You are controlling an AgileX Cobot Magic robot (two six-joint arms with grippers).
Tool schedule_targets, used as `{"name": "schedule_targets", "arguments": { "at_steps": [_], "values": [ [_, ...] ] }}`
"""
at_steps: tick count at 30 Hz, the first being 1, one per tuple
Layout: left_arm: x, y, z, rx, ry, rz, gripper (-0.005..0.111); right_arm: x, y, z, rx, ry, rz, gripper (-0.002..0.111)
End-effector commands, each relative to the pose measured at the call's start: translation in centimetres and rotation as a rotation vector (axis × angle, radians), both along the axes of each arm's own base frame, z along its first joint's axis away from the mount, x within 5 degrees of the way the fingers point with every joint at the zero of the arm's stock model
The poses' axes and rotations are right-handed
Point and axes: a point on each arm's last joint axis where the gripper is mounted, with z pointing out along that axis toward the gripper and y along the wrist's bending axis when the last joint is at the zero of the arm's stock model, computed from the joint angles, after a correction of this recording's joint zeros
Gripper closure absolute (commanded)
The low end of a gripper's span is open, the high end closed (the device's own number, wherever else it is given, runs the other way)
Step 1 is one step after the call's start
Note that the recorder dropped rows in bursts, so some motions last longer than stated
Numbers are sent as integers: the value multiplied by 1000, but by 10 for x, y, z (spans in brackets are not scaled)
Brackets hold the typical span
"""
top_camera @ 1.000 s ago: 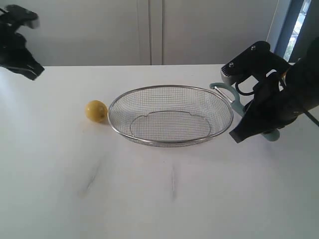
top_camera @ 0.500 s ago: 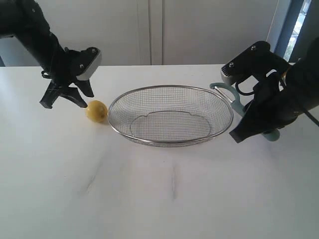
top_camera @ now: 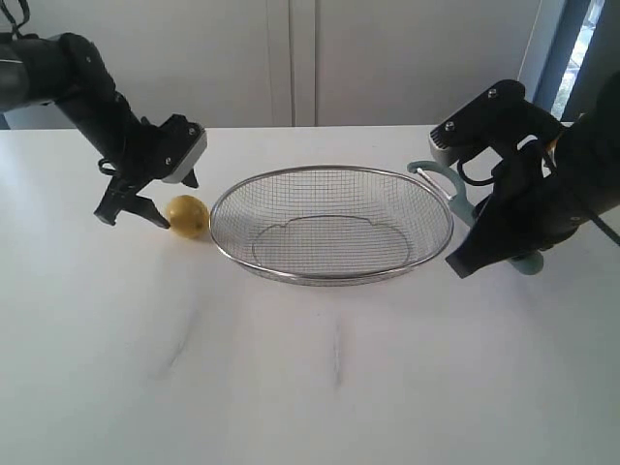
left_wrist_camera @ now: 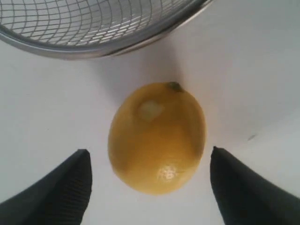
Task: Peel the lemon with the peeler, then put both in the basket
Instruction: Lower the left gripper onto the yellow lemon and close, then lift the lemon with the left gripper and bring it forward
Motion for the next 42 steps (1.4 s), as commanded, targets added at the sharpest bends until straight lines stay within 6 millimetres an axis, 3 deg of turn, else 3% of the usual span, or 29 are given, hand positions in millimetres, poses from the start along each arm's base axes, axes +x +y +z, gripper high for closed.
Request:
{"name": "schedule_targets", "arguments": {
  "at_steps": [1,10,19,25,28,31,34,35,42],
  "values": [
    [1,-5,-6,-23,11,-28,33,1,-2,1,5,-11,-6,108],
    [1,-10,-6,-70,-1,-69,33,1,-2,1,5,-11,-6,108],
    [4,-11,-33,-62,49,-64,33,1,-2,1,6,-12,-6,108],
    [5,-11,-38,-64,60,-61,33,1,-2,1,6,-12,-6,108],
    [4,-11,-38,-86,103,38,48,1,-2,1,6,-12,-6,108],
    [4,-11,-37,-165,246,382,86,1,-2,1,6,-12,-6,108],
    [2,-6,-20,-199,324,689,107,1,-2,1,4,-12,-5,108],
    [-1,-4,-9,-201,344,778,107,1,-2,1,4,-12,-5,108],
    [-31,7,44,-195,515,914,107,1,-2,1,4,-12,-5,108]
  ]
}}
